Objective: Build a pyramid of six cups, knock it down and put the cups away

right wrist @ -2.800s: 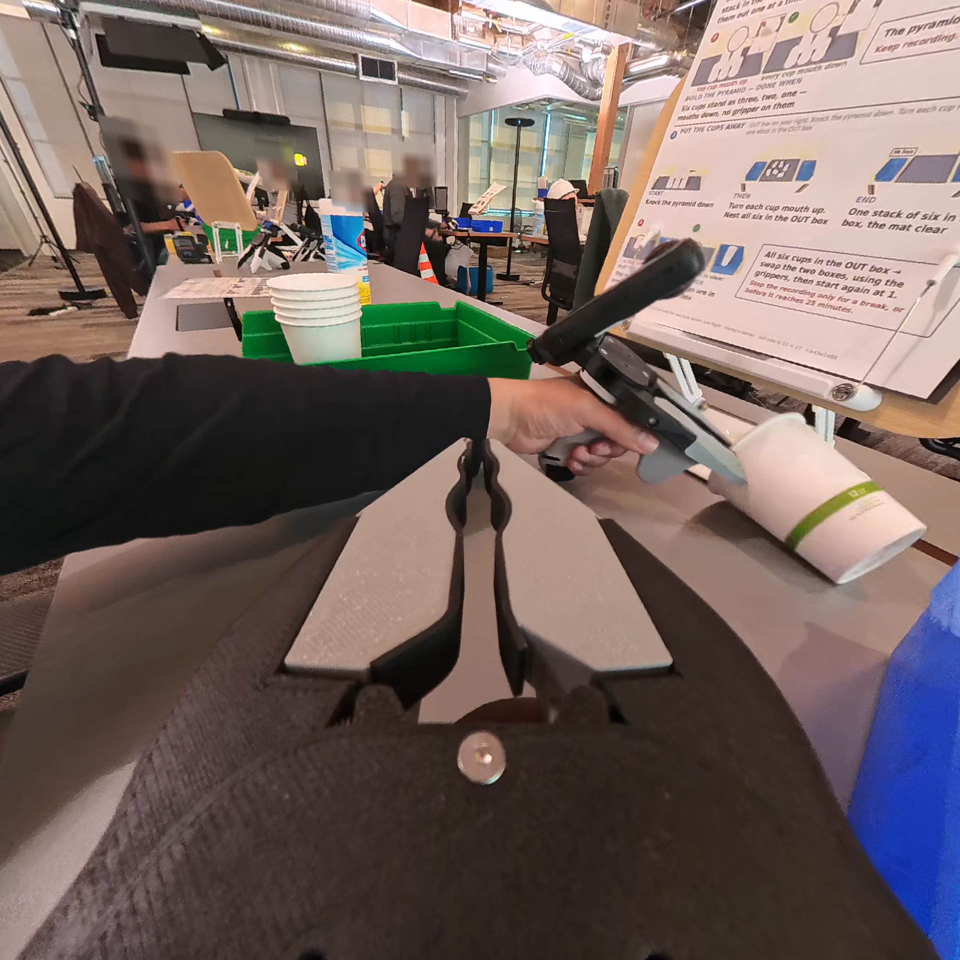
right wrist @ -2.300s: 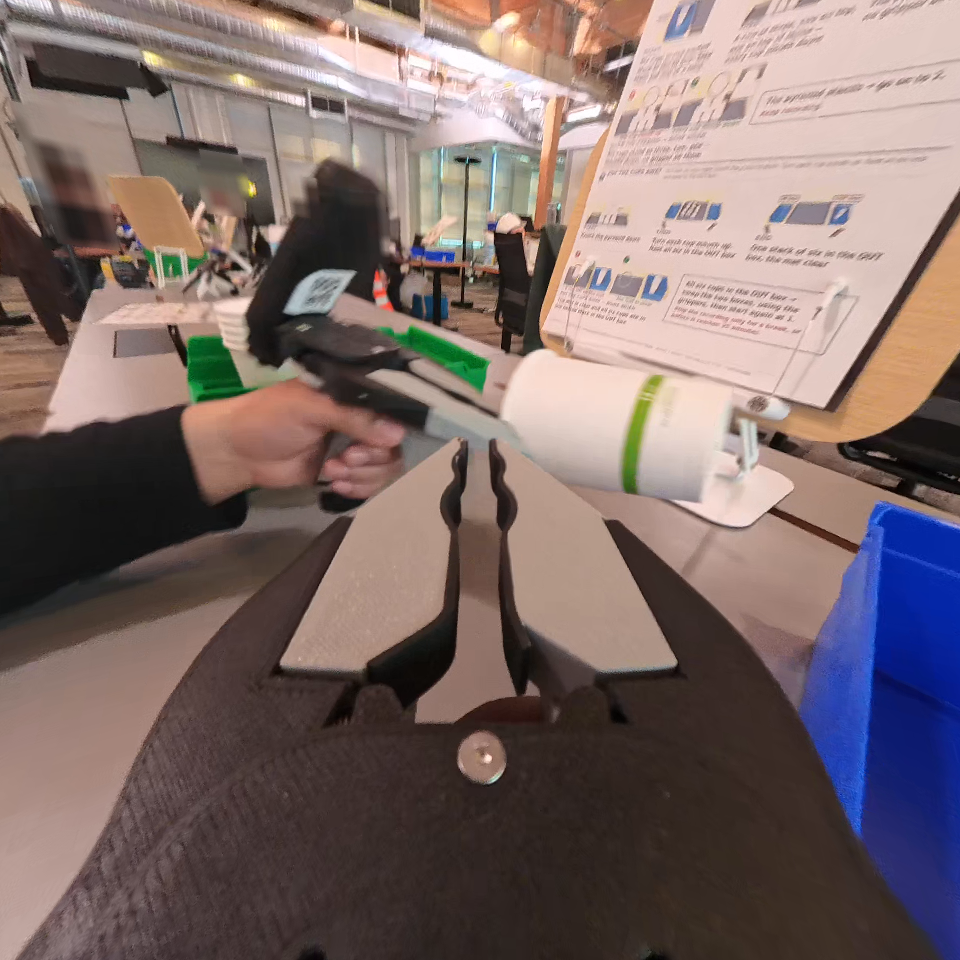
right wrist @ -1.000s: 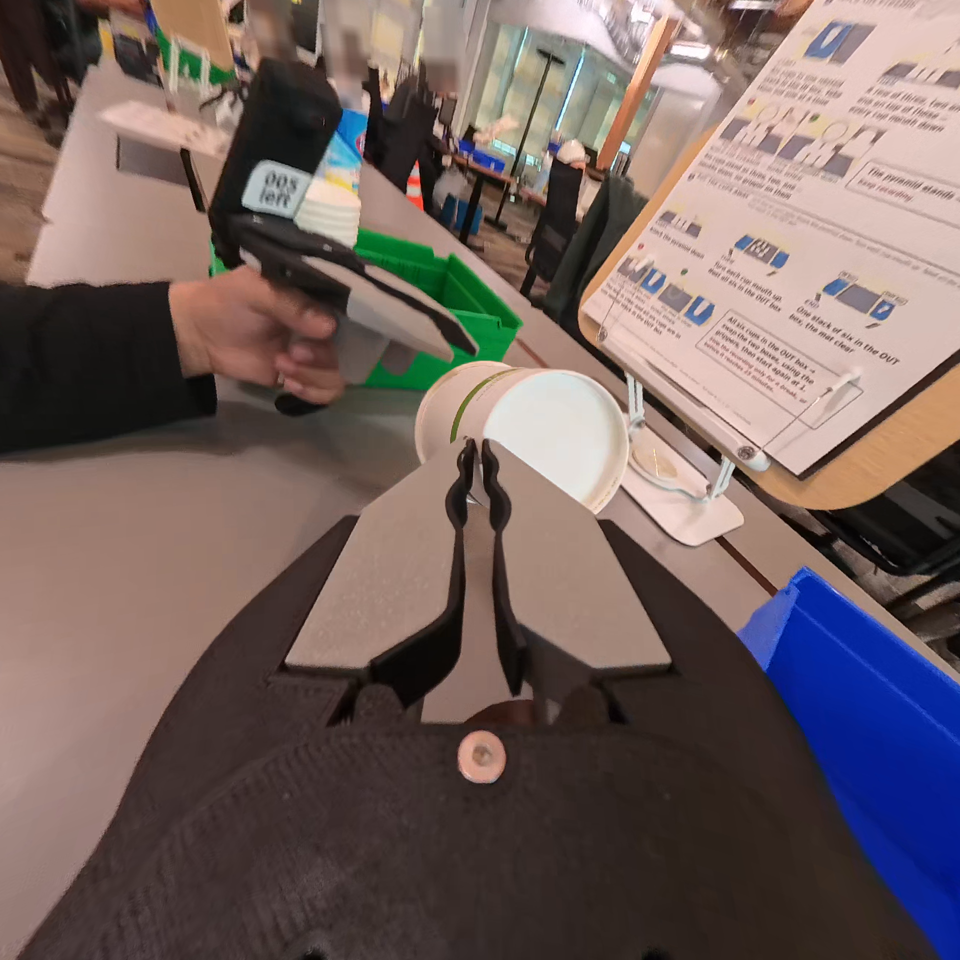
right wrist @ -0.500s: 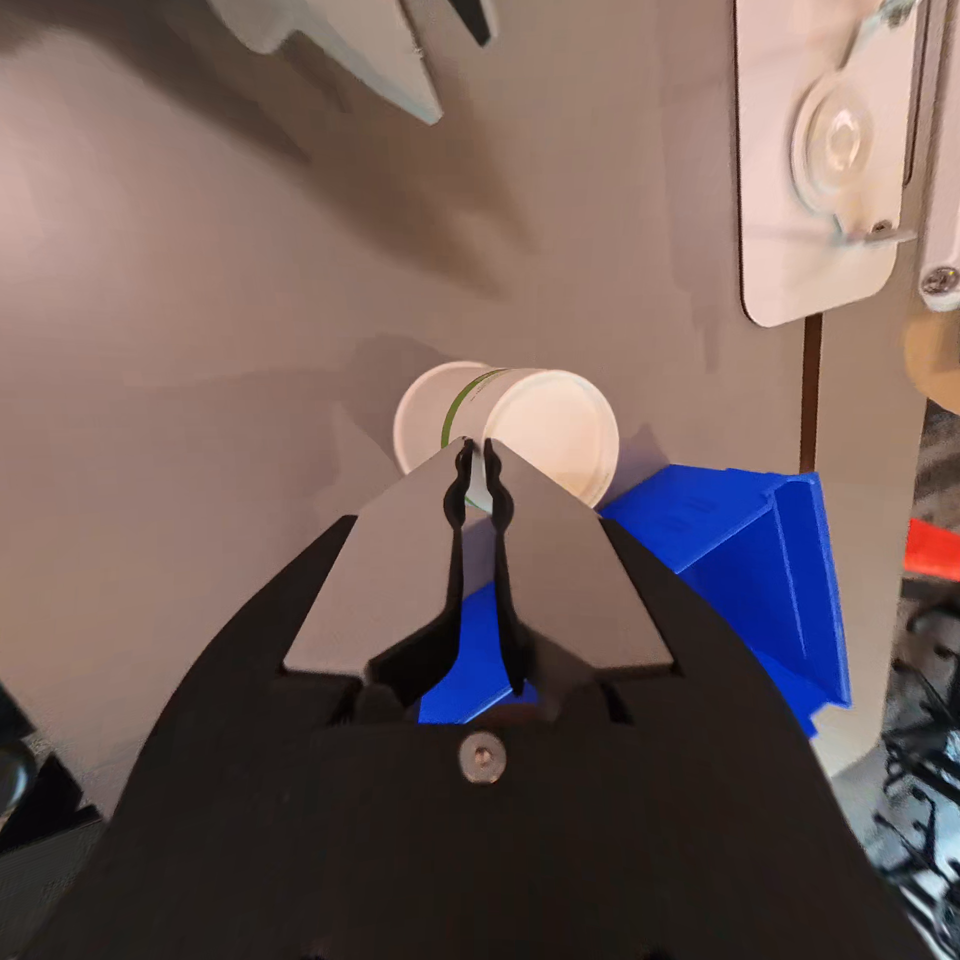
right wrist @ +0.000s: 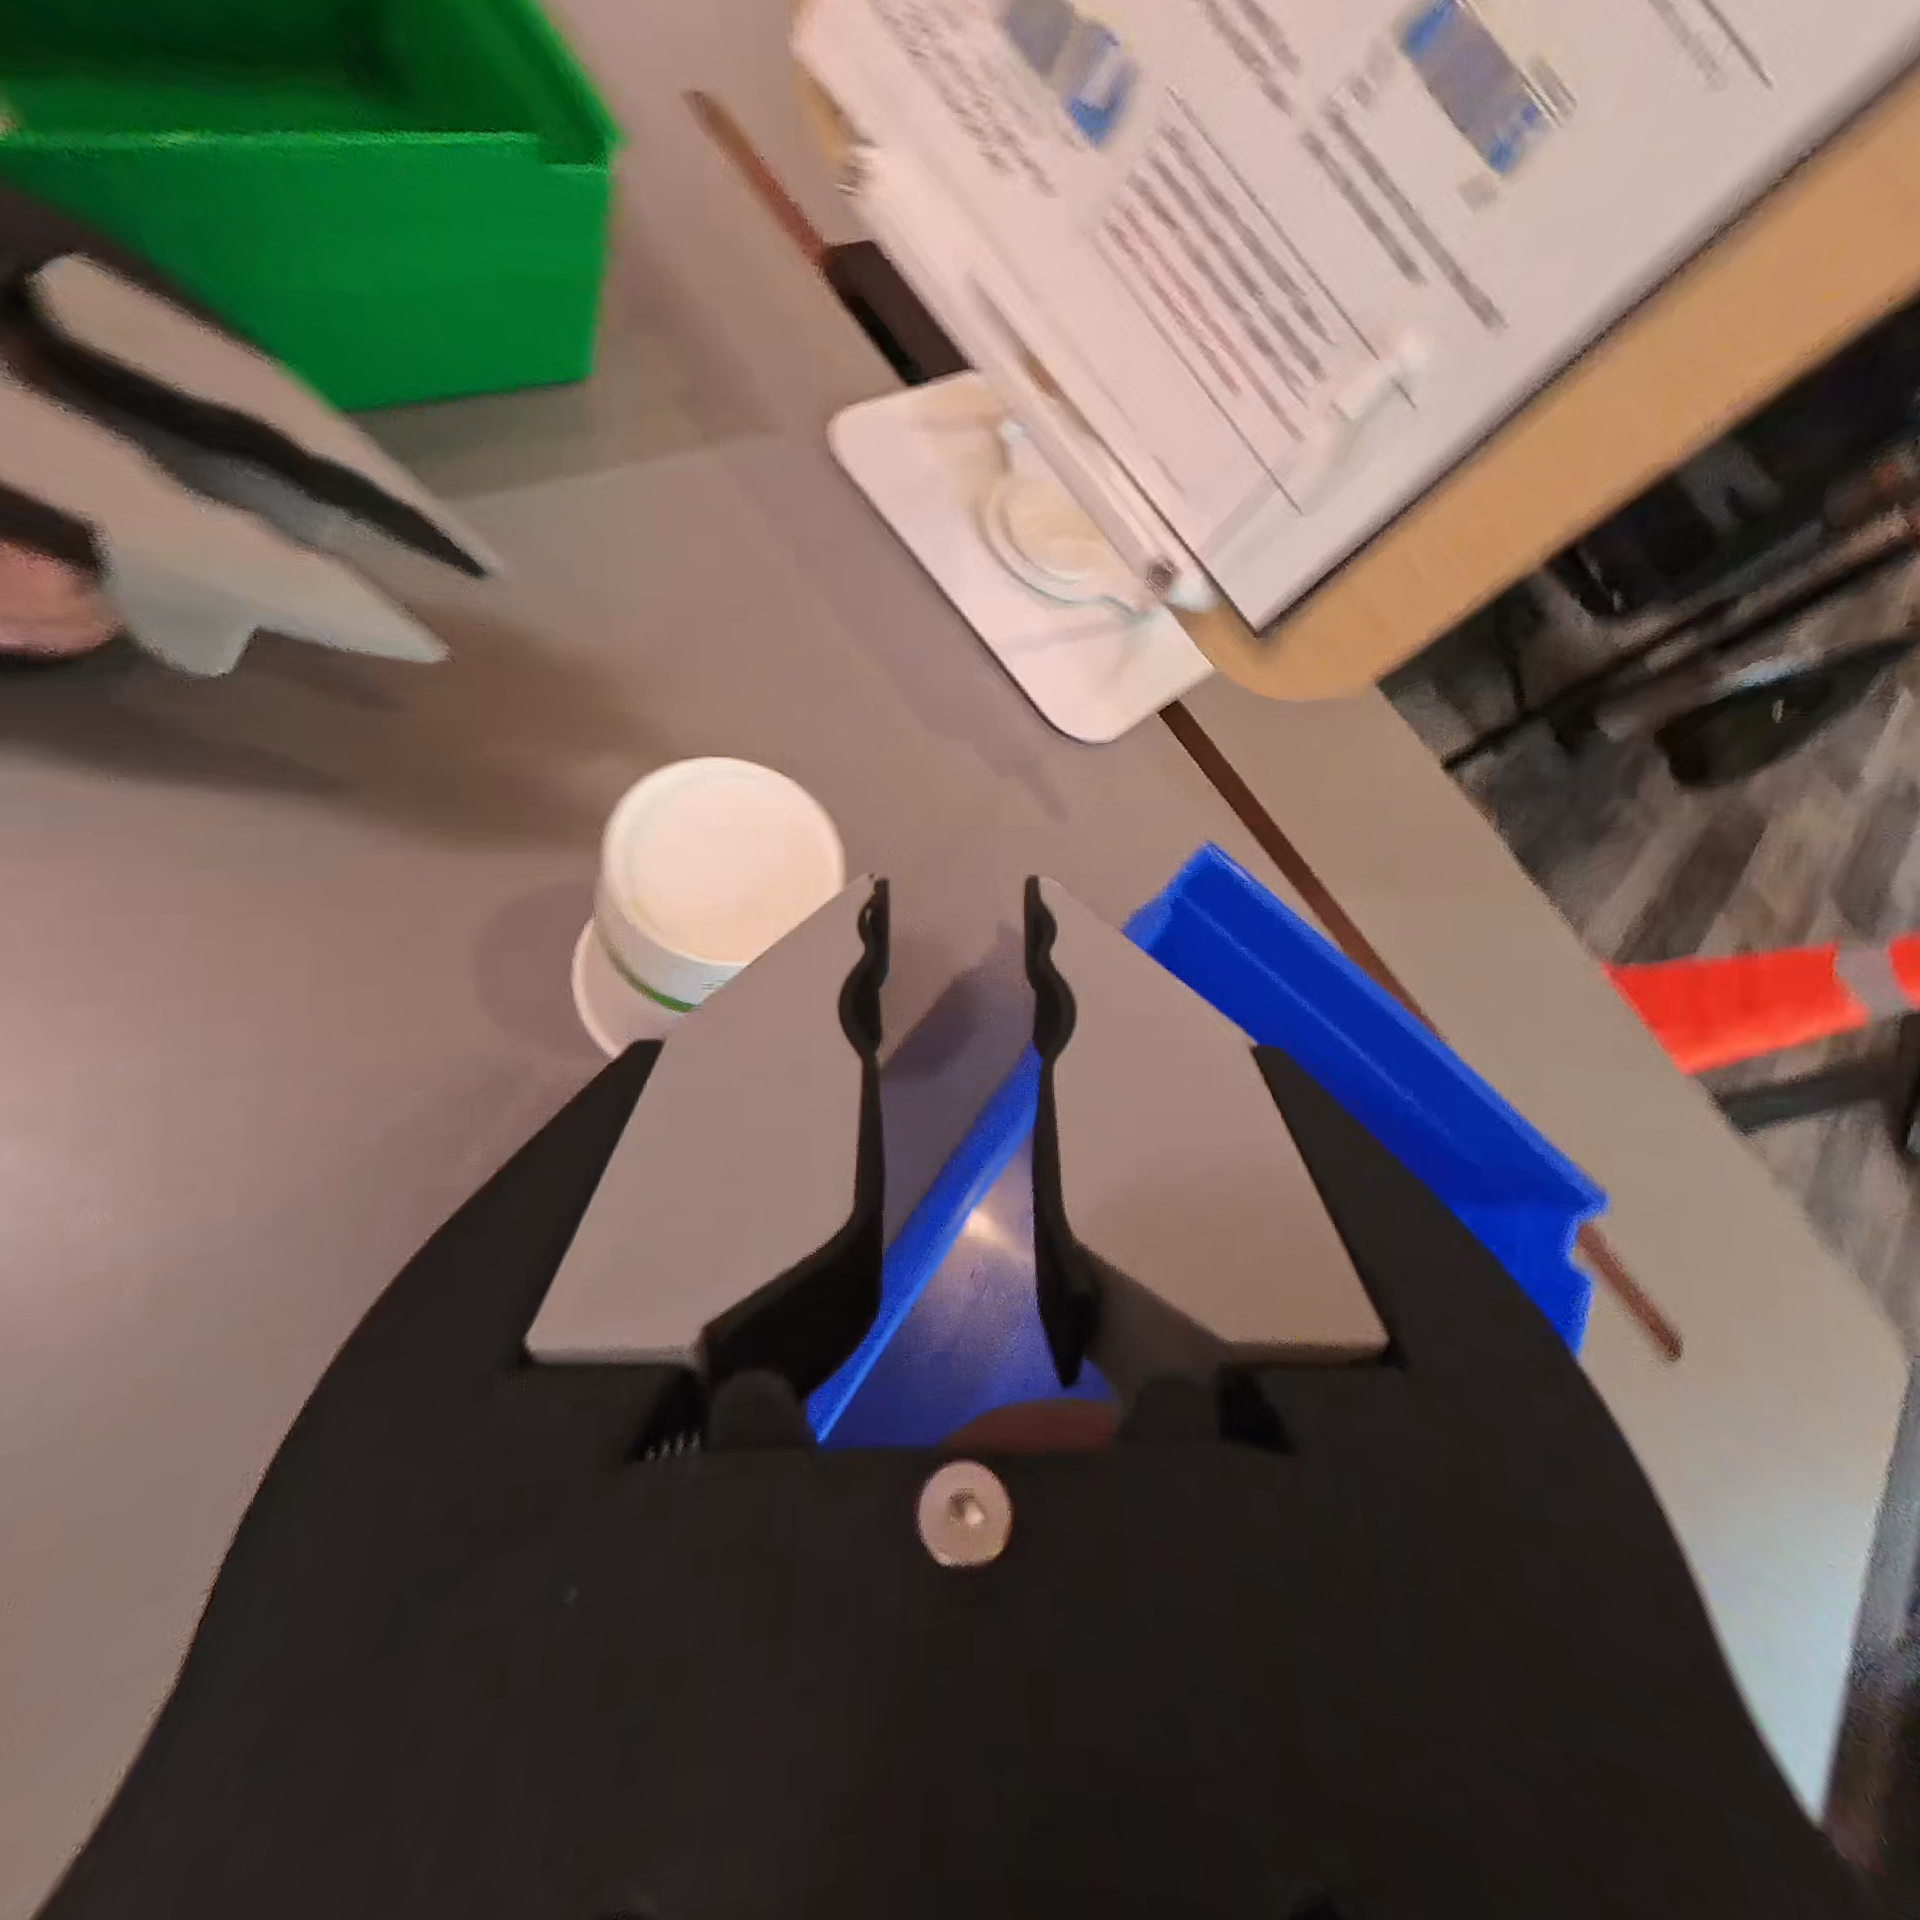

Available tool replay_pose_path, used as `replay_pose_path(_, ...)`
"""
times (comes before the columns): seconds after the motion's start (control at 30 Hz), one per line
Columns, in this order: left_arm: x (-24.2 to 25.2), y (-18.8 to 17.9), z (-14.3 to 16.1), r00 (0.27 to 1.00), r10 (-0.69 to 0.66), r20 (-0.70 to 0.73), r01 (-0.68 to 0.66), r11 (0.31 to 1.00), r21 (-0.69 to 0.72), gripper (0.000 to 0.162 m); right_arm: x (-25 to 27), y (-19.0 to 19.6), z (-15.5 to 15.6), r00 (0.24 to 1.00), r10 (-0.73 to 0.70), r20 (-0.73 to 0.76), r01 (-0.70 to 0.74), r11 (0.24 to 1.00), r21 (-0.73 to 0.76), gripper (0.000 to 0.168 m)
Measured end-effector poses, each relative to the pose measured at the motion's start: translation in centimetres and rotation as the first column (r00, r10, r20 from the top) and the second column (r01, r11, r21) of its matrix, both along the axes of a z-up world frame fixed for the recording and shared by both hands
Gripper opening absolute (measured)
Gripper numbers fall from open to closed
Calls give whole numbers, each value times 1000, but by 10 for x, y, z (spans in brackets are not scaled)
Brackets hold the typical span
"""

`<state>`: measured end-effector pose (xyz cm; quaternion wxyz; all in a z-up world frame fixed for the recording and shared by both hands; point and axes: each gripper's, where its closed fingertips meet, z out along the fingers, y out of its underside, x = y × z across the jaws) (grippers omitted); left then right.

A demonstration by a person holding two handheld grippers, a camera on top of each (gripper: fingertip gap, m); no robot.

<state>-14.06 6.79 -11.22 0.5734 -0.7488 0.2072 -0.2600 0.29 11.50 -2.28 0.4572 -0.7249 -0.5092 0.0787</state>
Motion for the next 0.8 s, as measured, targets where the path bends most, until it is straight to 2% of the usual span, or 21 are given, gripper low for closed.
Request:
replay_pose_path(0.03, 0, 0, 0, 1000, 3, 0, -3, 1000, -1, 29, 9, 10, -6, 998, -55, -2, 55, 998, -38, 30)
replay_pose_path(0.1, 0, 0, 0, 1000, 6, 2, -6, 1000, 0, 29, 25, 28, -35, 984, -148, 99, 157, 983, -99, 62)
replay_pose_path(0.13, 0, 0, 0, 1000, 6, 3, -6, 1000, -1, 29, 31, 35, -51, 970, -172, 172, 192, 975, -108, 67)
replay_pose_path(0.23, 3, -1, -2, 1000, -3, -7, 3, 1000, -7, 29, 42, 62, -87, 913, -255, 319, 281, 959, -39, 58)
replay_pose_path(0.33, 5, -1, -6, 1000, -11, -15, 11, 1000, -19, 29, 48, 95, -78, 877, -391, 279, 391, 919, 60, 52)
replay_pose_path(0.37, 5, -1, -7, 1000, -14, -13, 14, 1000, -25, 29, 51, 103, -76, 866, -422, 268, 424, 904, 54, 63)
replay_pose_path(0.43, 6, -2, -7, 1000, -21, -8, 20, 999, -31, 29, 59, 115, -78, 849, -471, 239, 485, 875, 2, 68)
replay_pose_path(0.47, 6, -2, -7, 1000, -22, -6, 22, 999, -30, 29, 63, 121, -79, 841, -494, 220, 510, 860, -18, 65)
replay_pose_path(0.5, 6, -2, -6, 1000, -21, -4, 21, 999, -27, 29, 65, 124, -82, 838, -507, 201, 524, 850, -44, 54)
replay_pose_path(0.57, 5, -2, -3, 1000, -19, 8, 19, 1000, -22, 29, 68, 129, -90, 840, -518, 162, 536, 837, -109, 10)
replay_pose_path(0.6, 5, -2, -2, 1000, -17, 16, 18, 1000, -22, 29, 75, 134, -91, 826, -546, 143, 561, 822, -101, 5)
replay_pose_path(0.7, 3, -3, 1, 999, -15, 38, 16, 1000, -21, 29, 87, 139, -89, 802, -594, 56, 596, 792, -136, 5)
replay_pose_path(0.8, 4, -4, 2, 999, -21, 47, 22, 1000, -22, 29, 98, 139, -83, 786, -618, -25, 606, 777, -174, 18)
